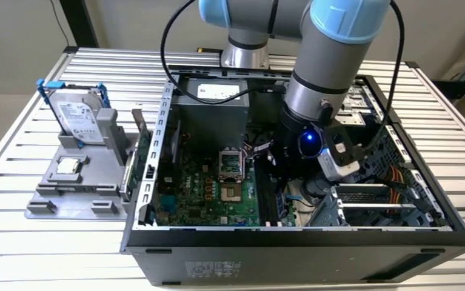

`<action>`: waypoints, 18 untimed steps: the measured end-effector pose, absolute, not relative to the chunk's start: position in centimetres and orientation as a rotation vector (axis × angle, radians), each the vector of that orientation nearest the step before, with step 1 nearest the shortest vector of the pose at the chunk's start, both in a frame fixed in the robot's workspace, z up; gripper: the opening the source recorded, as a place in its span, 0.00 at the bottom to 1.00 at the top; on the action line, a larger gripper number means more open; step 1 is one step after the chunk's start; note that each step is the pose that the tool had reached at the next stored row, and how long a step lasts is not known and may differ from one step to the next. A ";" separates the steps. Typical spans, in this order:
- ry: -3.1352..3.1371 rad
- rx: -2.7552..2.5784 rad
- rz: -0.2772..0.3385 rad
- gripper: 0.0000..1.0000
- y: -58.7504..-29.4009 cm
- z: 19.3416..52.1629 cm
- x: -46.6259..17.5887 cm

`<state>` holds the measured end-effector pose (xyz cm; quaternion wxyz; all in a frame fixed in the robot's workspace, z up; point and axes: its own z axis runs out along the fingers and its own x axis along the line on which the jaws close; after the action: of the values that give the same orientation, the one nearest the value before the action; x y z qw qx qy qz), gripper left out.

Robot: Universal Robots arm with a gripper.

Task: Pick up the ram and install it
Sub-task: 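Insert the ram into the slot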

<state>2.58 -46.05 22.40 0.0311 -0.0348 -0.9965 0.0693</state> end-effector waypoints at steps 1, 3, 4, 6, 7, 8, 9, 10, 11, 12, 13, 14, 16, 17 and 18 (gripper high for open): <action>-3.070 -0.108 0.213 0.00 -45.9 22.3 2.6; -3.070 -0.108 0.214 0.00 -45.7 22.1 2.6; -3.070 -0.108 0.214 0.00 -45.6 22.1 2.5; -3.070 -0.109 0.214 0.00 -45.6 22.0 2.5; -3.070 -0.109 0.214 0.00 -45.6 22.0 2.4; -3.070 -0.109 0.214 0.00 -45.6 21.9 2.4; -3.070 -0.109 0.214 0.00 -45.5 21.9 2.4; -3.070 -0.109 0.214 0.00 -45.5 21.7 2.4; -3.070 -0.111 0.214 0.00 -45.4 21.6 2.4; -3.070 -0.112 0.214 0.00 -45.4 21.6 2.4; -3.069 -0.113 0.215 0.00 -45.3 21.5 2.4; -3.069 -0.114 0.214 0.00 -45.2 21.5 2.4; -3.069 -0.116 0.213 0.00 -45.1 21.4 2.4; -3.069 -0.116 0.214 0.00 -45.1 21.4 2.4; -3.069 -0.117 0.214 0.00 -45.1 21.4 2.4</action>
<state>2.39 -45.13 21.37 0.0313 -0.0378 -0.9964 0.0694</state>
